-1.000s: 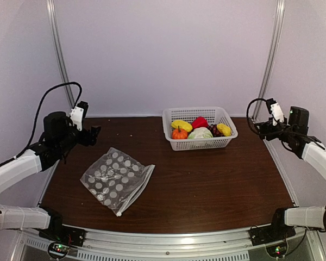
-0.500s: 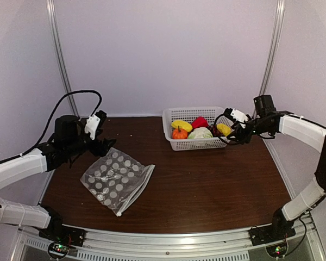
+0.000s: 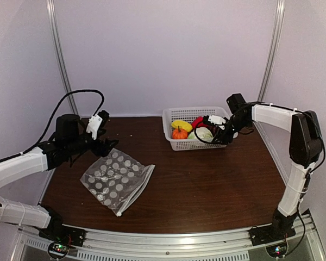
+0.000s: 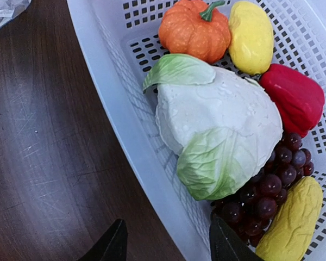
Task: Place the food in the zip-top bag and seal the zipper
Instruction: Adjust the bin at the center of the board.
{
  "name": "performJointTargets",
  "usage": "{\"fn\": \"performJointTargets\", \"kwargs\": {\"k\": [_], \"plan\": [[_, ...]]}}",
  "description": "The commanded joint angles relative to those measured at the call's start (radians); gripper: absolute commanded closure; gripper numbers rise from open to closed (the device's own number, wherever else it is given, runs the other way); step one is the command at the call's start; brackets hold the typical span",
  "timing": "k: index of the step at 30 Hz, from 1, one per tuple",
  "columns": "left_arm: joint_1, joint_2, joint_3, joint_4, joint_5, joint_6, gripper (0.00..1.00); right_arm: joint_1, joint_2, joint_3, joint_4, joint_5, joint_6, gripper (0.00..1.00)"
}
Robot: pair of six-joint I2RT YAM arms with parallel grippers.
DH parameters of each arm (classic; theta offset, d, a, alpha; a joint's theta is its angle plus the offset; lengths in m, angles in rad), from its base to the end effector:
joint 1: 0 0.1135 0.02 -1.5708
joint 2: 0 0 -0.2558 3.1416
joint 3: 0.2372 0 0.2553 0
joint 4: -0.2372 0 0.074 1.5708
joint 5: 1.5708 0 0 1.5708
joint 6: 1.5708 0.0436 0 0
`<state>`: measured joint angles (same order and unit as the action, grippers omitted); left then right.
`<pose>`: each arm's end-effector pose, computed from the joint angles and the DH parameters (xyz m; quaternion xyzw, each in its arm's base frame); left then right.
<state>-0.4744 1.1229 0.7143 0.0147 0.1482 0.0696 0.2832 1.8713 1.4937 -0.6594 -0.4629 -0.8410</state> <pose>0.2363 -0.1286 0.2556 0.2624 0.7880 -0.1716 0.5299 0.3844 0.1321 0.2248 -0.5516 0.7622 0.1420 0.3077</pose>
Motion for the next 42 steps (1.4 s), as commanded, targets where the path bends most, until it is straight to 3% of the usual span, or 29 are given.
{"fn": "performJointTargets", "kwargs": {"k": [1,8,14,20,23,26,30,34,42], "plan": [[-0.009,0.001,0.026,0.007,0.018,0.011,0.23,-0.002,0.0,0.009,-0.106,0.043,-0.02,0.5],[-0.012,-0.002,0.029,0.007,0.028,0.007,0.22,0.029,-0.093,-0.103,-0.199,0.045,-0.041,0.6],[-0.016,-0.002,0.03,0.007,0.04,0.008,0.23,0.166,-0.215,-0.242,-0.253,0.046,-0.013,0.6],[-0.021,-0.001,0.027,0.007,0.037,0.007,0.22,0.285,-0.266,-0.242,-0.353,-0.088,0.036,0.6],[-0.023,0.001,0.028,0.007,0.037,0.008,0.23,0.234,-0.282,-0.156,-0.366,-0.099,0.069,0.58],[-0.028,0.0,0.028,0.005,0.05,0.008,0.23,0.104,-0.273,-0.066,-0.33,-0.152,0.121,0.52],[-0.038,0.001,0.027,0.002,0.043,0.016,0.24,-0.013,-0.245,-0.039,-0.13,-0.072,0.281,0.49],[-0.042,0.003,0.032,-0.005,0.044,0.017,0.24,-0.063,-0.166,-0.01,-0.045,0.073,0.328,0.51],[-0.047,0.002,0.03,-0.007,0.039,0.02,0.24,-0.1,-0.01,0.054,-0.013,0.165,0.355,0.55]]}}
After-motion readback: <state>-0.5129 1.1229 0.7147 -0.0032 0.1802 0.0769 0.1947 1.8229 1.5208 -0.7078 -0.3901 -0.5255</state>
